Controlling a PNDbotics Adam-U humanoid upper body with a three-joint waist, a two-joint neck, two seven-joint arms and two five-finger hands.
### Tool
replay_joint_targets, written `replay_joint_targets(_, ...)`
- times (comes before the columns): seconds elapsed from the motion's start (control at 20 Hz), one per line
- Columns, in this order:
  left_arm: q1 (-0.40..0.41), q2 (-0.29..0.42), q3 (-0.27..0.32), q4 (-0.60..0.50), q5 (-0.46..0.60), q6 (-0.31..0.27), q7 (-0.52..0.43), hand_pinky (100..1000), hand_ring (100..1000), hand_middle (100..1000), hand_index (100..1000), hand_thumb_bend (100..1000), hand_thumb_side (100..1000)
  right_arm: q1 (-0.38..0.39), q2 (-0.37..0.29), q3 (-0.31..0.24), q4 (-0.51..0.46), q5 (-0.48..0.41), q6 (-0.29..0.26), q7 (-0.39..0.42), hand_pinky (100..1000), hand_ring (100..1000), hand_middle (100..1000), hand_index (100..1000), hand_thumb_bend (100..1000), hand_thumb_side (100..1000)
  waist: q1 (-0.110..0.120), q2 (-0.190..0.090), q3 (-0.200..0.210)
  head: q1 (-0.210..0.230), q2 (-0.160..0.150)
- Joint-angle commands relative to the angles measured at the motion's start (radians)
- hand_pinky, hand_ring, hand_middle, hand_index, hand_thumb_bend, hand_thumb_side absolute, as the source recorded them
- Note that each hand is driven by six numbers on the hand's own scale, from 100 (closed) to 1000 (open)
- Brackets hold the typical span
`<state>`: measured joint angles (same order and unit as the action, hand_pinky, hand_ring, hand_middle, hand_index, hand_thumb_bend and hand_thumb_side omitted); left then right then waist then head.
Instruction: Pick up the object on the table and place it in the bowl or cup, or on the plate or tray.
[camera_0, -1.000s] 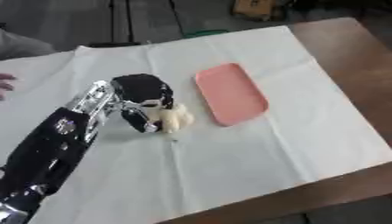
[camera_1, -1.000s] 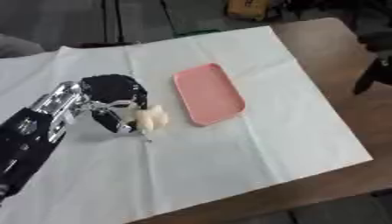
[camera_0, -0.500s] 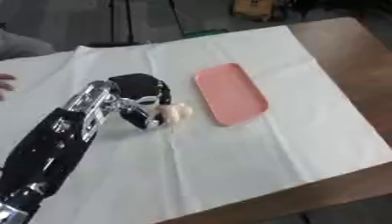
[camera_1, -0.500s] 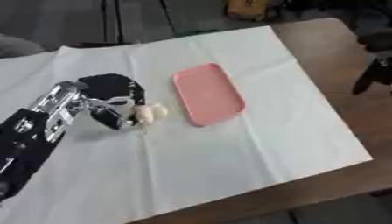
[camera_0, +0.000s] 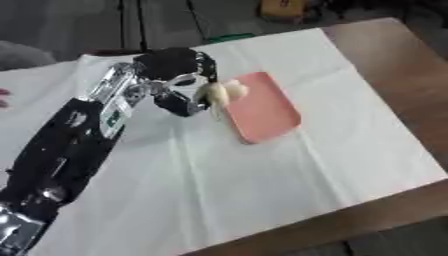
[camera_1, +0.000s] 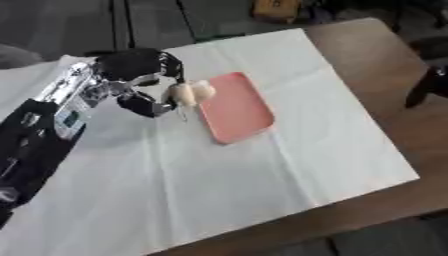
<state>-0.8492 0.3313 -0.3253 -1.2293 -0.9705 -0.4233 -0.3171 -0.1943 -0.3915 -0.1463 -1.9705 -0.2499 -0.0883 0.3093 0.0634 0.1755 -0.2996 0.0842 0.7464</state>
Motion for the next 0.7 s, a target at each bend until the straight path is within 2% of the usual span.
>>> replay_joint_targets(0.05,-0.031,-0.012,0.014,0.016,-0.027,0.010,0.049,775,707,616,696,147,223,-0.015,-0.019,0.001,-0.012,-0.011,-0.002,0.006,379,386,751,686,100,704,-0.004,-0.010,-0.007,0.007,-0.013)
replay_joint_targets(0.15,-0.032,-0.023,0.009,0.042,-0.050,0.006,0.076,784,725,651,723,171,234,-0.017,-0.019,0.001,-0.013,-0.011,-0.002,0.007,379,386,751,686,100,705,-0.002,-0.006,-0.017,0.007,-0.015)
replay_joint_targets(0.3,-0.034,-0.038,0.006,0.081,-0.095,-0.004,0.110,784,725,651,723,171,234,-0.019,-0.018,0.003,-0.014,-0.010,-0.002,0.008,379,386,751,686,100,705,0.000,-0.003,-0.028,0.007,-0.017)
replay_joint_targets(0.35,-0.031,-0.040,0.003,0.094,-0.110,-0.008,0.114,795,747,687,744,205,257,-0.020,-0.017,0.003,-0.014,-0.010,-0.003,0.009,378,385,751,686,100,706,0.001,0.000,-0.034,0.007,-0.018)
replay_joint_targets(0.6,-0.023,-0.058,0.002,0.153,-0.197,-0.021,0.142,801,764,737,773,248,275,-0.024,-0.014,0.004,-0.016,-0.008,-0.003,0.013,378,384,752,686,100,707,0.004,0.008,-0.054,0.008,-0.025)
replay_joint_targets(0.65,-0.021,-0.062,0.002,0.160,-0.215,-0.024,0.153,812,786,789,818,333,301,-0.024,-0.013,0.004,-0.015,-0.007,-0.003,0.013,378,384,752,685,100,707,0.005,0.009,-0.055,0.008,-0.025)
replay_joint_targets(0.7,-0.019,-0.065,0.000,0.163,-0.232,-0.028,0.163,813,790,797,825,340,303,-0.024,-0.013,0.003,-0.015,-0.006,-0.003,0.012,378,384,752,685,100,708,0.006,0.010,-0.056,0.008,-0.025)
